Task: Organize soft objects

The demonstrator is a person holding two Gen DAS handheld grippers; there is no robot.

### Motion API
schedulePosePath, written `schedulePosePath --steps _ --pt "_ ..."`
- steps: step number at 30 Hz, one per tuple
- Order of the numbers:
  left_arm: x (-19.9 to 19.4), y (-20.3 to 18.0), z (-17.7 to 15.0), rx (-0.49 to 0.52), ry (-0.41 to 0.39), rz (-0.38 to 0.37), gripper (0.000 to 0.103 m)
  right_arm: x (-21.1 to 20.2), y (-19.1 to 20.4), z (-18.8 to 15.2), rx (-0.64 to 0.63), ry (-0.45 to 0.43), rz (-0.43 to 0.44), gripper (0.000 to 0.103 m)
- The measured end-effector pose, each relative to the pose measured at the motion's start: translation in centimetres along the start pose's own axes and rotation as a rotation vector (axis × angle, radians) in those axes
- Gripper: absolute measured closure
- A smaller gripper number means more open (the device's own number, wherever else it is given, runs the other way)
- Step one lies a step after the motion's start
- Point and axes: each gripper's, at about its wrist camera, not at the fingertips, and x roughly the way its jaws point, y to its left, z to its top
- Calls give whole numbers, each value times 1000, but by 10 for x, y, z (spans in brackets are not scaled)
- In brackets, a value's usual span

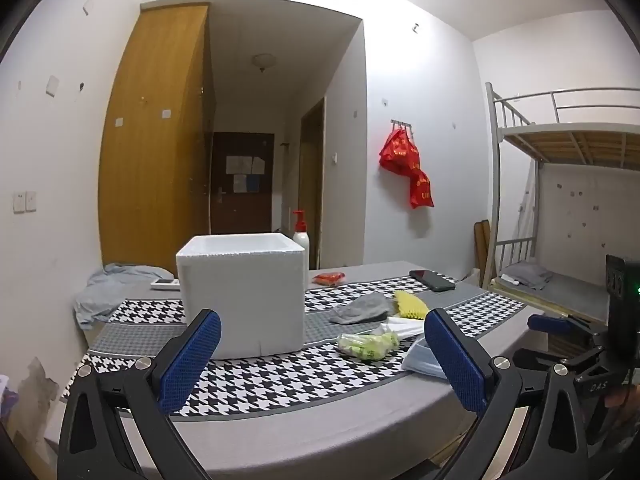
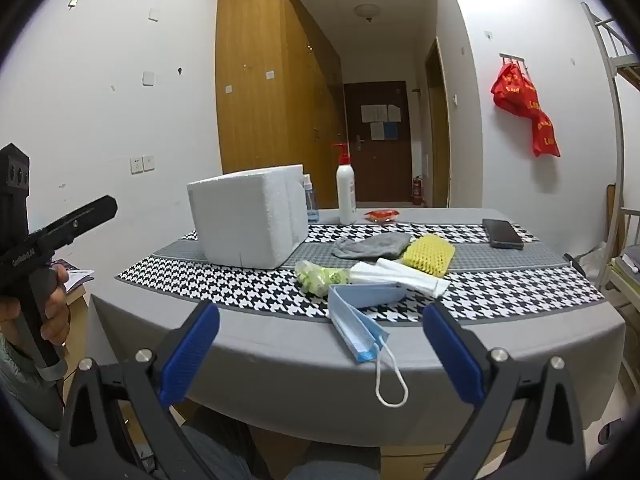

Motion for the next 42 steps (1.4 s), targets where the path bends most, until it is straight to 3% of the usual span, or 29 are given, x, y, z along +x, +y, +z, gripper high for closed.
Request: schedulePosePath --steps 11,42 --pt "7 -1 -4 4 29 -9 1 -3 -1 1 4 -3 -4 0" --pt "5 -3 -6 20 15 -13 1 0 -6 0 12 3 -20 0"
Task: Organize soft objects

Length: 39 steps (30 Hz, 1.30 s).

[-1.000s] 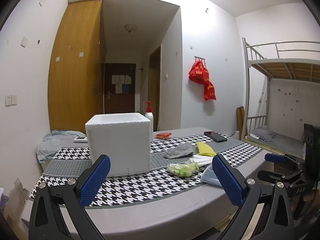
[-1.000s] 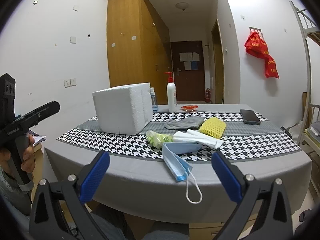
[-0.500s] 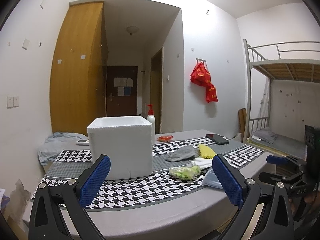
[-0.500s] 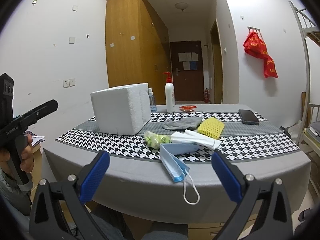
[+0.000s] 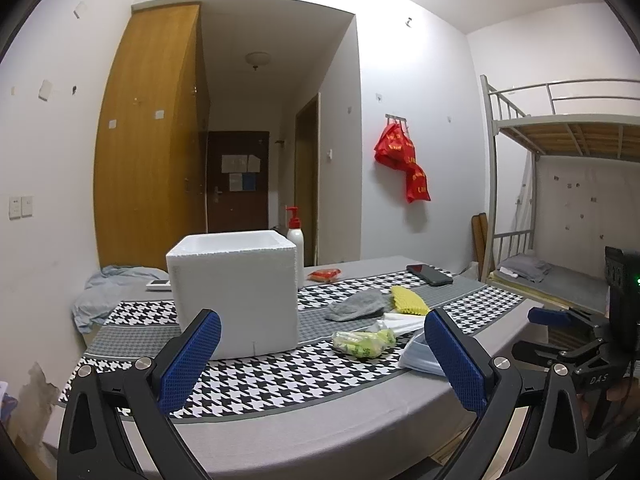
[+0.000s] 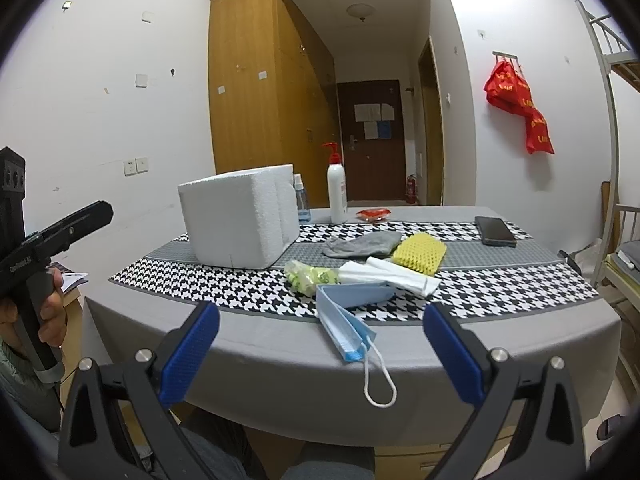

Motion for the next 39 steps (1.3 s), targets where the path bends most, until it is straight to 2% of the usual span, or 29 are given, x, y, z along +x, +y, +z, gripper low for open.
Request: schedulePosePath --steps 5,10,15,23,28,30,35,39 --pt "3 -1 2 -7 -10 11 1 1 -1 1 -3 2 0 0" --pt "11 -4 4 0 14 20 1 3 -5 2 4 8 -4 0" --pt "20 -5 3 -33 37 -17 1 8 -11 1 15 22 -11 0" --pt "42 -11 3 -32 86 -29 1 19 -20 1 25 50 -11 0" --pt "63 -16 1 -39 154 -59 1 26 -25 1 32 65 -12 0" --pt "67 -15 0 -53 160 -43 1 29 -27 1 34 71 -5 0" --pt "80 -22 0 -8 175 -17 1 37 -32 -1 38 92 -17 0" --pt "92 -27 -1 11 198 -33 1 42 -35 -2 39 105 -17 0"
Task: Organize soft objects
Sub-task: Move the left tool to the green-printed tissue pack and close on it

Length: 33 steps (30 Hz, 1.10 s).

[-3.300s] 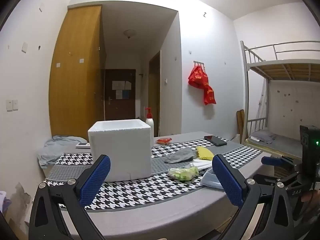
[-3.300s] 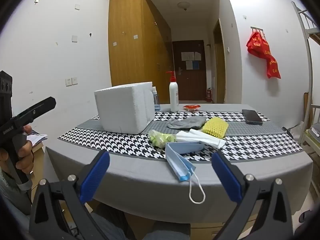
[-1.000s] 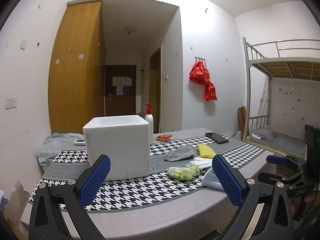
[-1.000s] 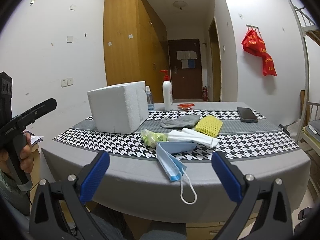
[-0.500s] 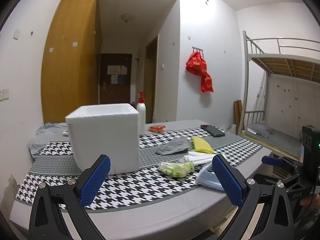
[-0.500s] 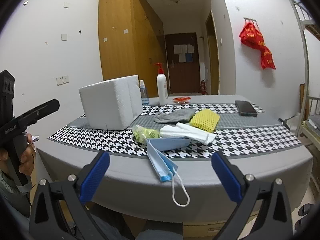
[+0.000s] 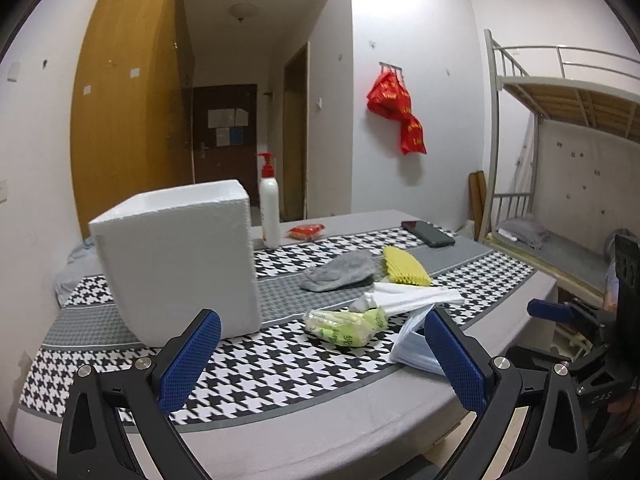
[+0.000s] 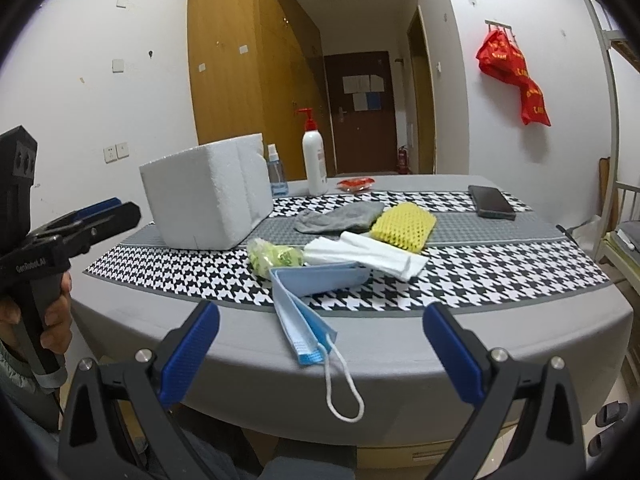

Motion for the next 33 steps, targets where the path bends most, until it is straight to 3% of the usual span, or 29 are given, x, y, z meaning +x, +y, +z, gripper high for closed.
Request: schedulePosePath --steps 33 --pt "98 -10 -7 66 235 -37 1 50 -19 -2 22 97 55 0"
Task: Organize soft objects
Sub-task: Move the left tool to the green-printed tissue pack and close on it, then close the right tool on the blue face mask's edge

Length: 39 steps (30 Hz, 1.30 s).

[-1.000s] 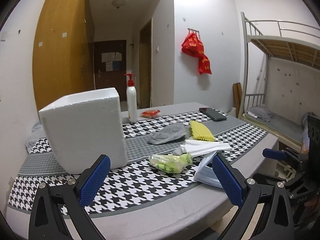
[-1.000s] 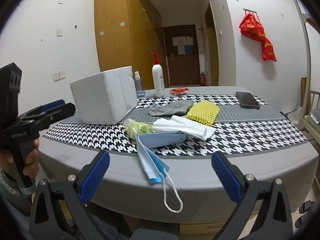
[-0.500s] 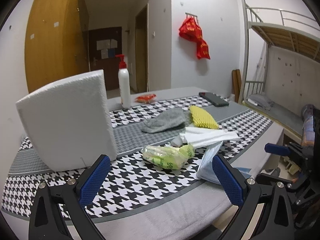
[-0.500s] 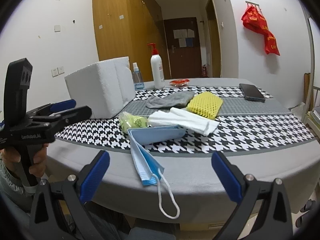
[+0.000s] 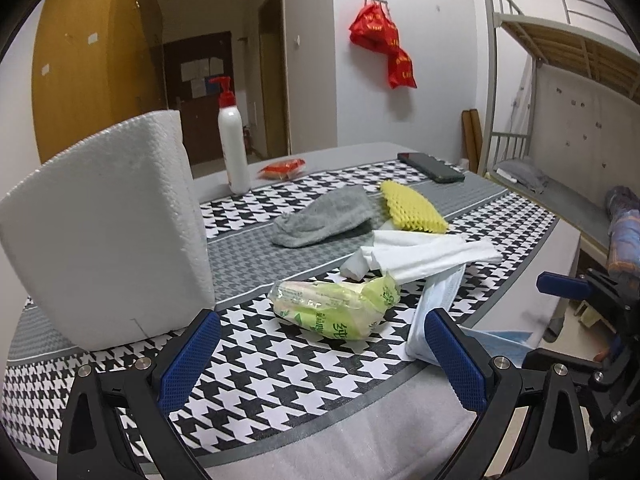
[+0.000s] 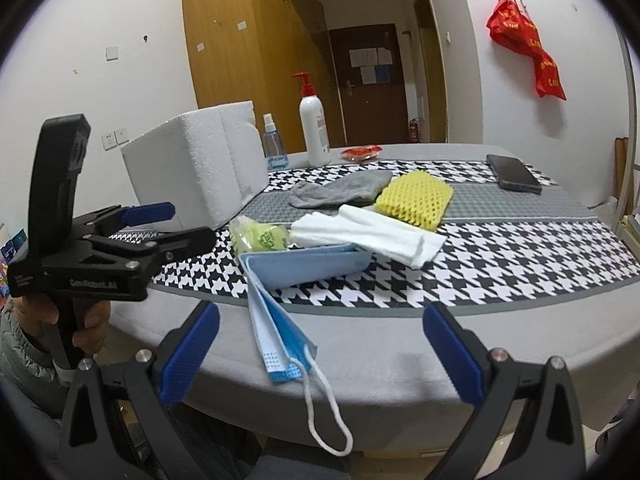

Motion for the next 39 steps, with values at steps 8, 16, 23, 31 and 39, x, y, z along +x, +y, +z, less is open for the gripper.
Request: schedulePosePath --steps 8,16,23,31,39 --pt "23 5 4 -3 66 -14 1 7 3 1 -2 12 36 0" --pt "40 6 9 1 98 -36 1 13 0 1 4 29 54 0" --pt "49 2 15 49 102 -20 1 14 -2 0 9 28 59 0" --pt "65 4 14 59 161 -36 9 12 -7 -1 23 28 51 0" --pt "68 4 14 50 177 -85 24 13 -7 -2 28 31 53 0"
